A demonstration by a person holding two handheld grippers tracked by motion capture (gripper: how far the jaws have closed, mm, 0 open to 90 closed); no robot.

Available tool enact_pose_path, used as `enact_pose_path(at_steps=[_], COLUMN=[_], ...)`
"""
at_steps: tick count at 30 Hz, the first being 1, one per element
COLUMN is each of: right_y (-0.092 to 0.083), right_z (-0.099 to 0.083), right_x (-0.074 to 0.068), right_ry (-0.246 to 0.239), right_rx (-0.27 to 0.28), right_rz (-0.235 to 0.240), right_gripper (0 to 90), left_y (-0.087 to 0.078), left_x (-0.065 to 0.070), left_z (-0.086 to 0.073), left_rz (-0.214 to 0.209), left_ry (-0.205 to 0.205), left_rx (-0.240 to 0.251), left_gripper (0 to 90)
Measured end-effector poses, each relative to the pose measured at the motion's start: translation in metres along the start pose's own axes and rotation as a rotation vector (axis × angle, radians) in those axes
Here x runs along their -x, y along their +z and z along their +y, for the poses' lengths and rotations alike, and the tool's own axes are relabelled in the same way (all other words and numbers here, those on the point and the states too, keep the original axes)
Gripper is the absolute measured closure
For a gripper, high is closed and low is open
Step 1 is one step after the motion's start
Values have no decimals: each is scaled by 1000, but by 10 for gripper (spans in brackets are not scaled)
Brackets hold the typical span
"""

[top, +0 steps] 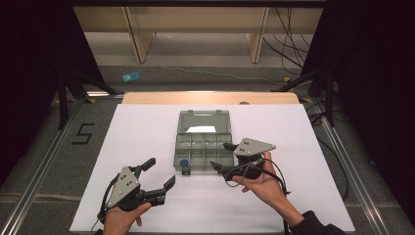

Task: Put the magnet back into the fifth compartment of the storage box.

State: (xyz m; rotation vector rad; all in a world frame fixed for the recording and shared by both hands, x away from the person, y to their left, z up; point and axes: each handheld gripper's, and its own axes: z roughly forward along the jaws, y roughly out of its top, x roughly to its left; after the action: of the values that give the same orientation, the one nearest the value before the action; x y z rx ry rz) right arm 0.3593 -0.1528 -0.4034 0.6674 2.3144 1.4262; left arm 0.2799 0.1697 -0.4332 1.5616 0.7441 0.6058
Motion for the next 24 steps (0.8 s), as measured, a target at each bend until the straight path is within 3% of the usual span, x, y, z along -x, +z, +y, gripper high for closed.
enact_pose_path(at_steps=[24], right_y=[-18], right_z=[-14], right_x=[1], right_ry=[26], right_rx=[62], right_rz=[-18], right_gripper=[262], left_y=[0], left_x=[0], left_z=[0], left_rz=[-2], left_ry=[4], left_rx=[-5], left_gripper=[163])
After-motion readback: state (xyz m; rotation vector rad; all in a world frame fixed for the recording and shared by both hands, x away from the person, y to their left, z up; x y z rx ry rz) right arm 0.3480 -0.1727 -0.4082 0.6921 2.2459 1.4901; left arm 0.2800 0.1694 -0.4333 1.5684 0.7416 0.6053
